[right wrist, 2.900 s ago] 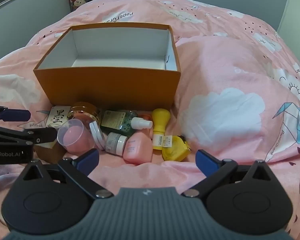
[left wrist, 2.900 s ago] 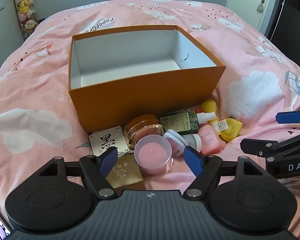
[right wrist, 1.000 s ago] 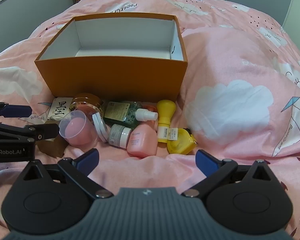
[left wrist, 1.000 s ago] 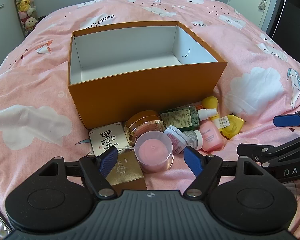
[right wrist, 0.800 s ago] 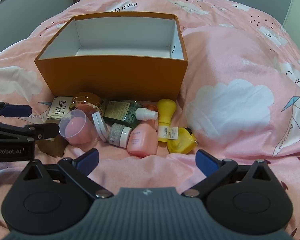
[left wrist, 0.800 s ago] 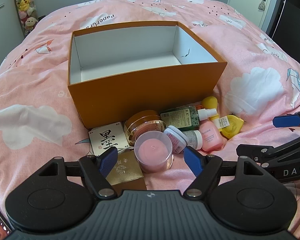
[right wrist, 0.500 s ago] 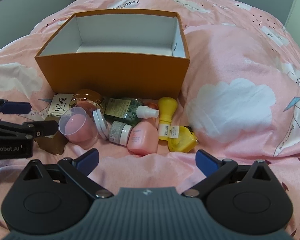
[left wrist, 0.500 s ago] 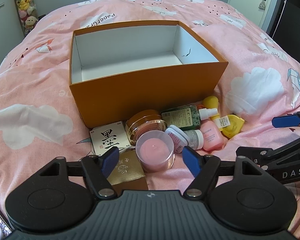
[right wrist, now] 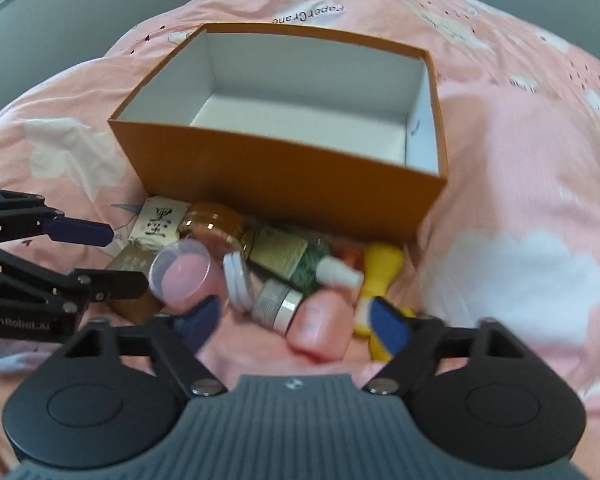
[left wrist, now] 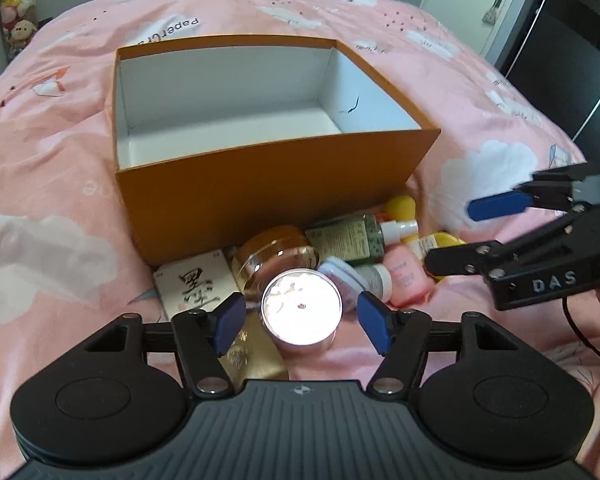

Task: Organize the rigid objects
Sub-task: 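Grasp the clear pink cup with the left tool while the right tool grasps the gold jar, then lift the gold jar with the right tool and carry it into the orange box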

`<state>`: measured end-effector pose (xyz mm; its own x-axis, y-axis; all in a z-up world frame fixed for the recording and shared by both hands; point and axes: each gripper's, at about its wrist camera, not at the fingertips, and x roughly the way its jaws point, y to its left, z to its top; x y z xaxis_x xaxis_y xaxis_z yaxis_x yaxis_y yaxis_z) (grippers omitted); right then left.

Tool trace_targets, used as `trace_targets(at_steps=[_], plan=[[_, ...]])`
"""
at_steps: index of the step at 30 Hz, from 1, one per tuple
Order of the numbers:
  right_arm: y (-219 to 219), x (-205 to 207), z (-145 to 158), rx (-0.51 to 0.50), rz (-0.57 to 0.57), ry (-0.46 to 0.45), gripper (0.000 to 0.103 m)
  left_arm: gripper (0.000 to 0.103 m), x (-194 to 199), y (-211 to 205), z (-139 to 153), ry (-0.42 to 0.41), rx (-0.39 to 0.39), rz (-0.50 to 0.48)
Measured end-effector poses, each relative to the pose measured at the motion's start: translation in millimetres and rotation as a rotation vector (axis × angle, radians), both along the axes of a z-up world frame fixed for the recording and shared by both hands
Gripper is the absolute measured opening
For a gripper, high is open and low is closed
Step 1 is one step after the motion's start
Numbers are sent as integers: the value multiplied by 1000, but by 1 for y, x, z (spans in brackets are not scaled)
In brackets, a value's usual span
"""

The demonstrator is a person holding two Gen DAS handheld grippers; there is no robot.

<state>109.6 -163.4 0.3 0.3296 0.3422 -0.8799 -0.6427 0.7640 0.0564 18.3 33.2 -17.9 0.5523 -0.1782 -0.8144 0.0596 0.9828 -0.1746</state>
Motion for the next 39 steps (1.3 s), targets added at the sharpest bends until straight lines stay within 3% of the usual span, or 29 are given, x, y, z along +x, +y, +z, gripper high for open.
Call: trace_targets(at_steps=[2, 4, 10, 18, 21, 24, 32, 37, 39], plan=[[8, 7, -2, 3, 33, -6, 71, 79, 5, 1, -5, 13, -14, -13], [16, 12, -5, 3, 51, -7, 57, 82, 9, -2, -12, 14, -13, -29], [35, 23, -28, -6, 71, 44, 38, 82, 17, -12, -31, 47, 17, -58], [41, 27, -46, -11, 72, 92, 38, 81, 28, -25, -54, 95, 79, -80], [43, 28, -48, -11, 85, 99, 38, 71, 30, -25, -57, 83, 75, -73], [46, 30, -48, -11, 115, 99, 38, 68, 32, -22, -57, 79, 55, -64], [67, 33, -50, -56, 254, 62, 39, 68, 16, -9, -21, 32, 72, 14], [85, 34, -50, -85, 353, 4, 64, 68, 13, 8, 6, 2, 75, 87], [93, 35, -51, -94, 398, -15, 64, 68, 14, 15, 10, -4, 76, 104]])
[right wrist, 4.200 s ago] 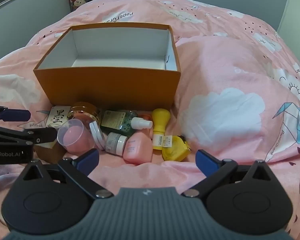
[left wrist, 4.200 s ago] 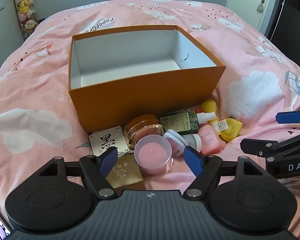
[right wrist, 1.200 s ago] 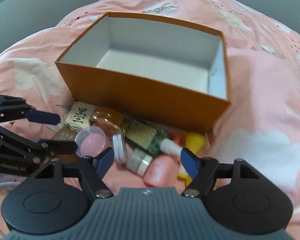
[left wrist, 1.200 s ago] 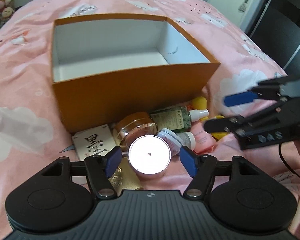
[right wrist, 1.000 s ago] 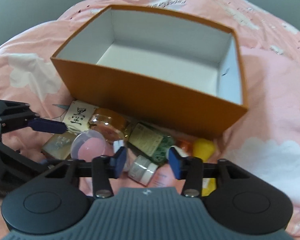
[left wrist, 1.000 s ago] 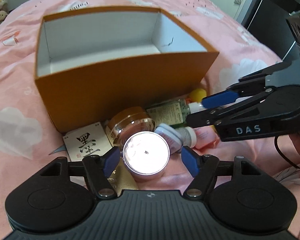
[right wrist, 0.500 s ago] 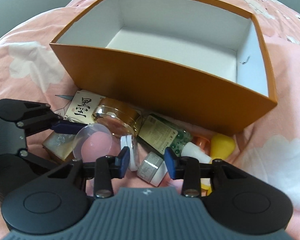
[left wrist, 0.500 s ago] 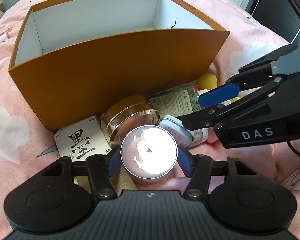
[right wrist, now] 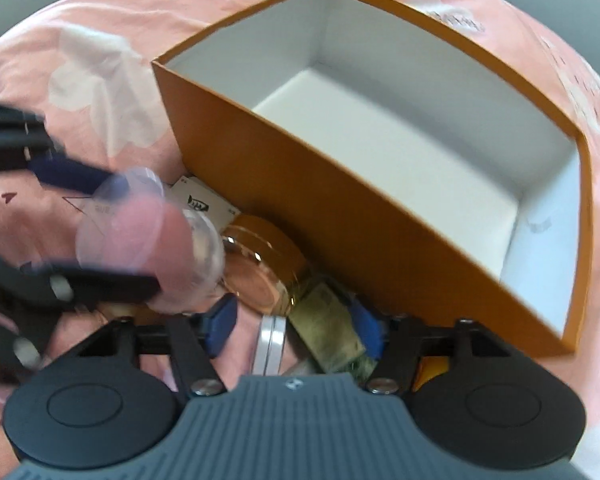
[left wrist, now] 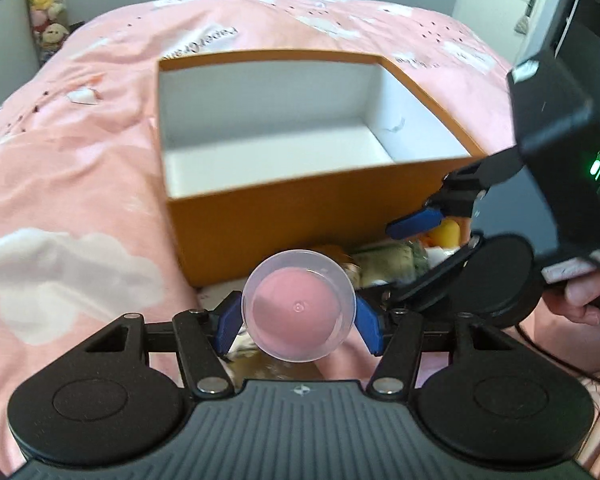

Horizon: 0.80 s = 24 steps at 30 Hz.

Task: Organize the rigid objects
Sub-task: 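Lift the gold jar with the right tool and carry it into the orange box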

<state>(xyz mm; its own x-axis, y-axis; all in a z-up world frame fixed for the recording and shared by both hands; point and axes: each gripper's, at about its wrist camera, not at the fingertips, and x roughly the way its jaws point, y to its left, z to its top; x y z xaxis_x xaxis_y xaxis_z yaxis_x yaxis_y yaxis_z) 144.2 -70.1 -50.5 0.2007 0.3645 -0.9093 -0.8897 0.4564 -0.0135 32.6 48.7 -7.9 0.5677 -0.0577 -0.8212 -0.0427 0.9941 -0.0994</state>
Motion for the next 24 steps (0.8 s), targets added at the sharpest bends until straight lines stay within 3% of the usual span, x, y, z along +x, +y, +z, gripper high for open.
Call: trace_targets(at_steps=[6, 8, 15, 21, 24], plan=[[21, 8, -17, -37, 110, 26, 64, 68, 9, 17, -7, 25, 21, 68], [25, 11, -28, -57, 116, 68, 65, 68, 10, 19, -10, 34, 14, 78], [27, 9, -42, -45, 114, 67, 68, 68, 9, 28, -24, 61, 21, 95], [15, 10, -32, -36, 142, 79, 48, 68, 10, 30, -26, 75, 24, 113], [11, 5, -28, -34, 153, 90, 48, 68, 12, 29, -28, 78, 21, 107]])
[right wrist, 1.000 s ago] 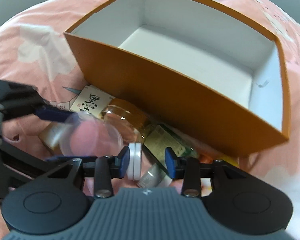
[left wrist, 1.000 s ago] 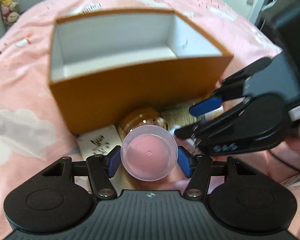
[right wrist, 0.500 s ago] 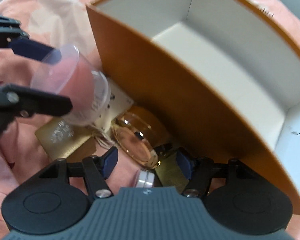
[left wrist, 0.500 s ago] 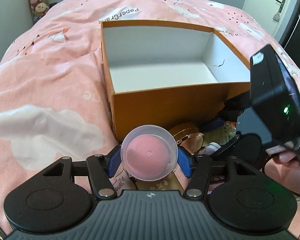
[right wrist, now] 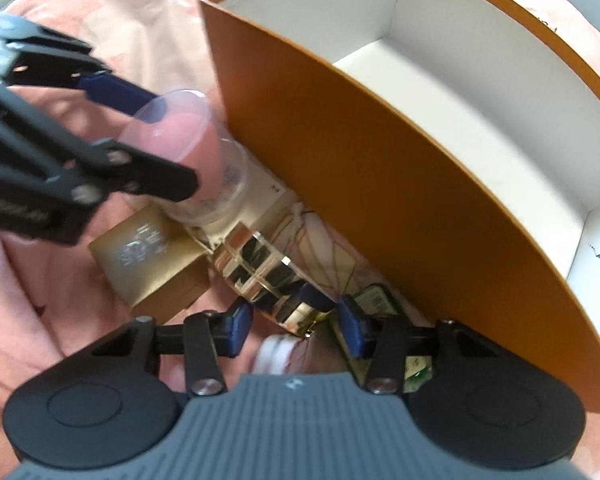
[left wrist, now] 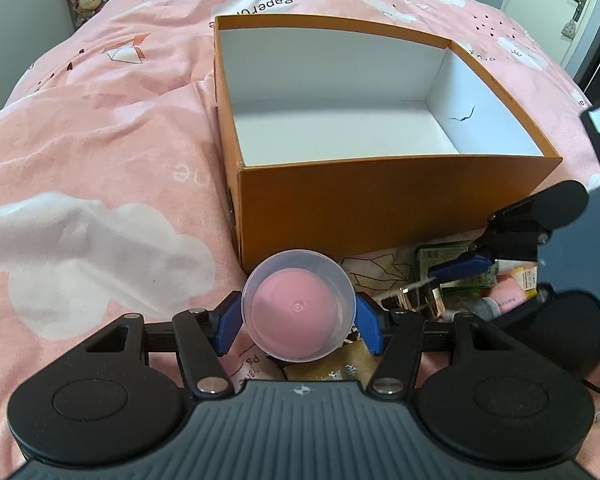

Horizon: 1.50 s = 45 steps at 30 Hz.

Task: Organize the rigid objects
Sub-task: 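Lift the gold jar with the right tool and carry it into the orange box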

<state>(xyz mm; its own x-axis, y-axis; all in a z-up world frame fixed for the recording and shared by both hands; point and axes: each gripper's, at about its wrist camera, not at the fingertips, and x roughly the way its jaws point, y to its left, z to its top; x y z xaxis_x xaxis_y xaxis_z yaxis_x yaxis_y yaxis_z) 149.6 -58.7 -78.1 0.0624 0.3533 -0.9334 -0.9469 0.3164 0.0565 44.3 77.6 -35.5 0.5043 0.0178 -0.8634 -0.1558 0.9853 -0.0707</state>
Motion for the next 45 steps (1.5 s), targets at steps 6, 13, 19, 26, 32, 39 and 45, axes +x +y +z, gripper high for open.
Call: trace_targets(at_steps=[6, 13, 19, 26, 32, 39, 45], plan=[[2, -15, -6, -13, 73, -75, 47, 68, -2, -2, -1, 6, 13, -2], [19, -27, -8, -20, 254, -212, 62, 68, -3, -1, 0, 8, 17, 6], [29, -42, -11, -26, 335, -213, 39, 68, -5, -2, 0, 3, 16, 11], [14, -46, 6, 3, 227, -229, 30, 68, -13, -12, 11, -38, 23, 1], [-10, -43, 48, 77, 99, -237, 27, 68, -21, -20, 41, -124, -15, -35], [-32, -29, 93, 194, -42, -219, 27, 68, -21, -21, 80, -237, -30, -59], [-54, -4, 148, 346, -192, -221, 27, 68, 4, -15, 115, -328, 33, -99]])
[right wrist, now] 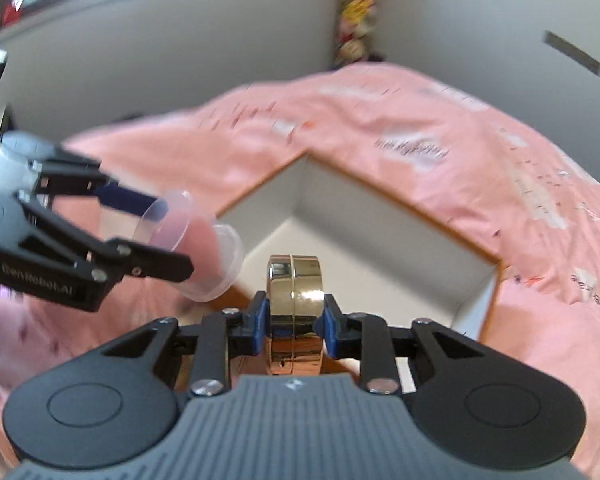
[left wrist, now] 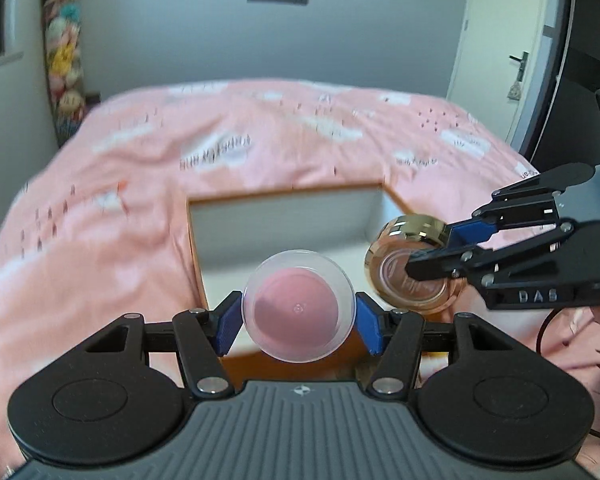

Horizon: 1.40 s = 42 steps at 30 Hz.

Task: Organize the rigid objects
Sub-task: 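Lift the gold jar with the right tool and carry it into the orange box, then lower the pink cup into the box with the left tool while the right tool releases the jar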

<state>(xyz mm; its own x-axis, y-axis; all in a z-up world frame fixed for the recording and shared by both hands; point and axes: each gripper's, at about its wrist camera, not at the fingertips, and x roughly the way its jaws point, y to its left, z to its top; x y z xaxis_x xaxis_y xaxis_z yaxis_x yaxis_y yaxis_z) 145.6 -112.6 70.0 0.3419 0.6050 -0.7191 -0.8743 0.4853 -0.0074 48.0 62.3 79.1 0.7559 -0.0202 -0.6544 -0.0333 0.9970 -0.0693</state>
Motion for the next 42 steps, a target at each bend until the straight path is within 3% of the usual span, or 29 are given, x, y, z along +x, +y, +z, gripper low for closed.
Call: trace_targets(at_steps=[4, 7, 13, 17, 22, 28, 32, 37, 42], plan=[[2, 29, 6, 26, -123, -2, 27, 68, 41, 10, -6, 66, -44, -27], [1, 59, -5, 40, -206, 75, 27, 68, 77, 13, -28, 140, -44, -15], [15, 90, -53, 18, -286, 249, 27, 68, 118, 4, -72, 336, 54, -57], [24, 100, -87, -7, -293, 310, 27, 68, 131, -6, -93, 470, 112, -116], [29, 107, -106, -5, -295, 373, 27, 68, 145, -13, -112, 597, 159, -133], [31, 112, -123, -10, -298, 417, 27, 71, 157, -3, -119, 660, 145, -120], [30, 114, -129, -8, -306, 437, 27, 73, 160, -1, -118, 654, 153, -121], [33, 116, -132, -13, -313, 443, 27, 82, 152, 0, -115, 627, 145, -112], [39, 118, -137, -21, -317, 445, 27, 72, 138, 7, -86, 498, 118, -79]])
